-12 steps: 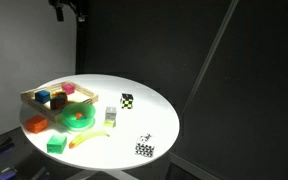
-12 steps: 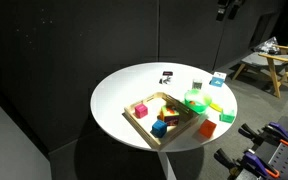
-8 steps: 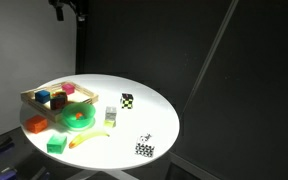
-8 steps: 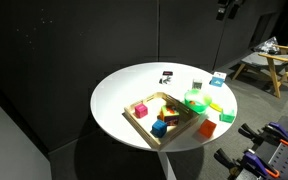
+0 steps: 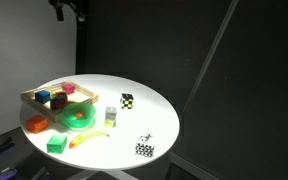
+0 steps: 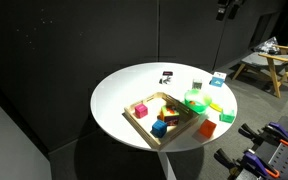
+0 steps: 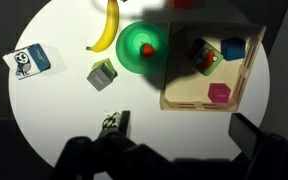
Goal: Move the orange cube from the tray to the table
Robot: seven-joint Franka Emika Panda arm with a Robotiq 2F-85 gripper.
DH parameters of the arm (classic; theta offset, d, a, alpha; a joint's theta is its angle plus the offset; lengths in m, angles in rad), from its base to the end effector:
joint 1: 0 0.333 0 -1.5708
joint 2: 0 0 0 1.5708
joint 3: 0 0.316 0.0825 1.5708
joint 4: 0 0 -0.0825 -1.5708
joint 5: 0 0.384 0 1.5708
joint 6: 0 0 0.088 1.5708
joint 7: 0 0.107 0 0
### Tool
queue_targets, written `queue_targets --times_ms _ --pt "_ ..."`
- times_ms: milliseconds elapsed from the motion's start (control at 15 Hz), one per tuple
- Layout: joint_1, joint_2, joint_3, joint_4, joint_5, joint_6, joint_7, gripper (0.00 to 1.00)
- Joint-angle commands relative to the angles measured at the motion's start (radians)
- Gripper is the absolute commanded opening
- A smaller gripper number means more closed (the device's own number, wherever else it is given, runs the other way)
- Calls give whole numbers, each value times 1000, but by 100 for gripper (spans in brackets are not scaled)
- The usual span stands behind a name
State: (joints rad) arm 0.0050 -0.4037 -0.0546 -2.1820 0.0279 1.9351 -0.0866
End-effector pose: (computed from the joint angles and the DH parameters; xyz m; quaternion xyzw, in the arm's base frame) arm 0.4477 -0.0233 0.5655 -0.9965 -0.0158 -0.0794 0.0189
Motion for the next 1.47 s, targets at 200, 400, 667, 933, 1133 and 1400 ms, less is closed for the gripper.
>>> queue_targets --times_ms 200,400,667,933,1133,1400 --pt "-1 13 7 1 5 2 -3 100" --pt "7 41 19 -2 8 9 -4 100" --pt "21 95 45 2 10 15 -1 100" --pt "43 163 73 15 12 46 5 100" --pt "56 222 102 20 0 95 41 100" --pt "74 298 141 24 -9 155 104 100"
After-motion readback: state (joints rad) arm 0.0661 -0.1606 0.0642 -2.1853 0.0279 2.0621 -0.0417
